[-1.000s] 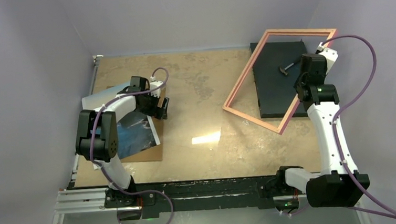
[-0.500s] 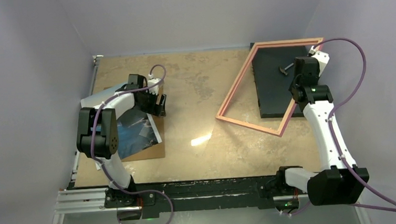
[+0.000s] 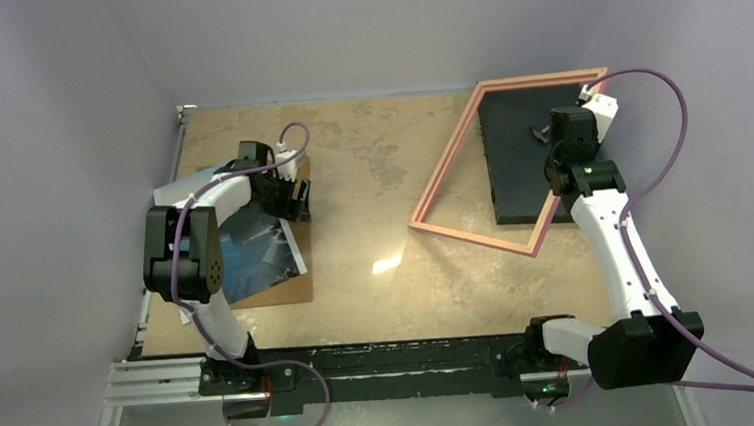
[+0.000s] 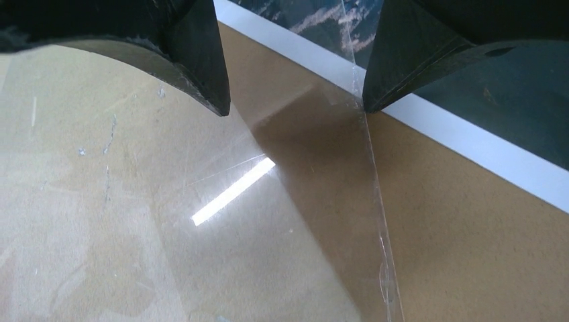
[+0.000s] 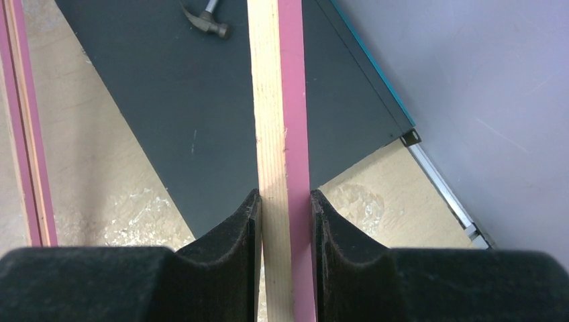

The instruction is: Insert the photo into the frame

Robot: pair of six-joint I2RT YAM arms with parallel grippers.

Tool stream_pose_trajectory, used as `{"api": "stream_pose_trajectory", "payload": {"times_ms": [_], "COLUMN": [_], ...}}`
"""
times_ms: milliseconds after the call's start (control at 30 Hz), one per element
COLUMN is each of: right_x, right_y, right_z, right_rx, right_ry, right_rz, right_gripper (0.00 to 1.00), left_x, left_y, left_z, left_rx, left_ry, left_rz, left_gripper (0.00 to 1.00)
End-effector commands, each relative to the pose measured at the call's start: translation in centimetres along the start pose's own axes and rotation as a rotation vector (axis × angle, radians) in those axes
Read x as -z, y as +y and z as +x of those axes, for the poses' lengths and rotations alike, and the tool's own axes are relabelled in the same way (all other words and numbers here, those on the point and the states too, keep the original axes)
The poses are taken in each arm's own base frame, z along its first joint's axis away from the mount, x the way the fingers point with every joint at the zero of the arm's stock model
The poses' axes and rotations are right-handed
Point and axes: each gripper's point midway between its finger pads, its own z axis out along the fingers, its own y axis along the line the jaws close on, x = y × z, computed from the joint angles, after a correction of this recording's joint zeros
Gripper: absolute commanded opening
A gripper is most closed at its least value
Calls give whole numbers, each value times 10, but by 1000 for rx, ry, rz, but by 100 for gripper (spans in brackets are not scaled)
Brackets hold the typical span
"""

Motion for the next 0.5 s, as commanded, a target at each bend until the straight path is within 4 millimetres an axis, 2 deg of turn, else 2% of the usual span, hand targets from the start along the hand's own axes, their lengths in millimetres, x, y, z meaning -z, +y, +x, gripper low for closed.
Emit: {"api": "stream_pose_trajectory", "payload": {"times_ms": [0,467], "right_x": [4,1], "right_y": [37,44], "right_z": [12,22], "right_rx": [-43,-30], "right_ry": [39,56], "right_rz": [-131,-148], "right_gripper": [0,0], "left_x": [25,49], "left_y": [-44,-51], "left_z": [-15,-22], "left_rx": [30,88], "left_ry": [-36,-83], "left_rz": [167,261], "left_gripper": [69,65]}}
